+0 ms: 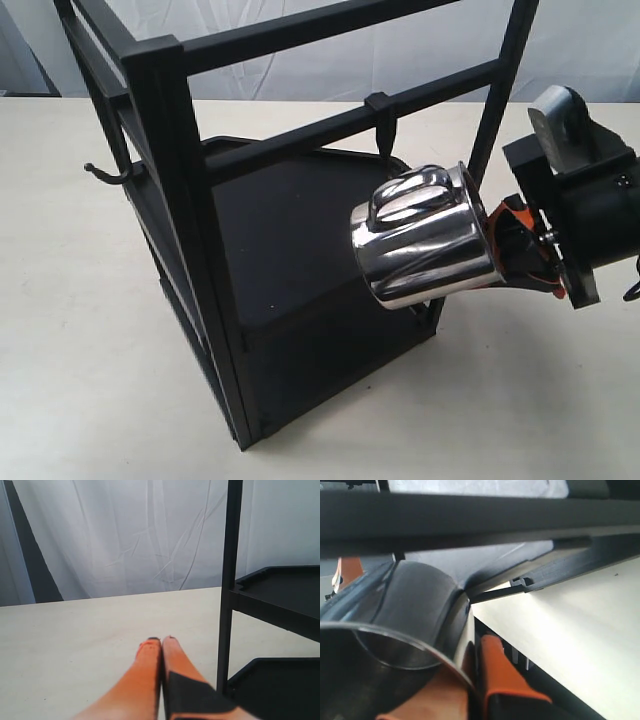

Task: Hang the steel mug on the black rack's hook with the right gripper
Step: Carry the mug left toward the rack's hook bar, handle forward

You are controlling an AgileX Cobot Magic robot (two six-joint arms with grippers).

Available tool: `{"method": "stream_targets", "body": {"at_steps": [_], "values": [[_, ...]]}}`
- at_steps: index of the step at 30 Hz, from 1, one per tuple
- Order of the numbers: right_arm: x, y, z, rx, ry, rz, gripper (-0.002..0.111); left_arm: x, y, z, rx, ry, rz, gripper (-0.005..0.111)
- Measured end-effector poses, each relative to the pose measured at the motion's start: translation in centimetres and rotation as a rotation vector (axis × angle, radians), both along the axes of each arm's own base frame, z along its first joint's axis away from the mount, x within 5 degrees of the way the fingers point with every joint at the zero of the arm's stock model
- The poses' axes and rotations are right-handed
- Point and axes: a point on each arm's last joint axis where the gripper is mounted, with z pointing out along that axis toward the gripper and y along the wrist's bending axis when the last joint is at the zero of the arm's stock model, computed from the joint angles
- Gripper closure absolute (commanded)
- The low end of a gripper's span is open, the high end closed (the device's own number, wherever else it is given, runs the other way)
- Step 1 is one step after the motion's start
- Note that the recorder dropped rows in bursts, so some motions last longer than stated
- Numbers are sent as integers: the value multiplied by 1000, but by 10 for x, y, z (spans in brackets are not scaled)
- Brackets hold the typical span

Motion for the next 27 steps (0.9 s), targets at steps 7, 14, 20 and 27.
{"method": "stream_targets", "body": {"at_steps": [7,14,20,27], "values": [[1,0,0,-3,-37,5,109,0,0,0,0,0,0,105],[5,-1,-1,-19,-101,-15,71,0,0,0,0,0,0,105],[8,-3,-5,-65,-126,-24,59,0,0,0,0,0,0,105],[8,-3,-5,-67,-125,-18,59,0,0,0,0,0,0,105]]}}
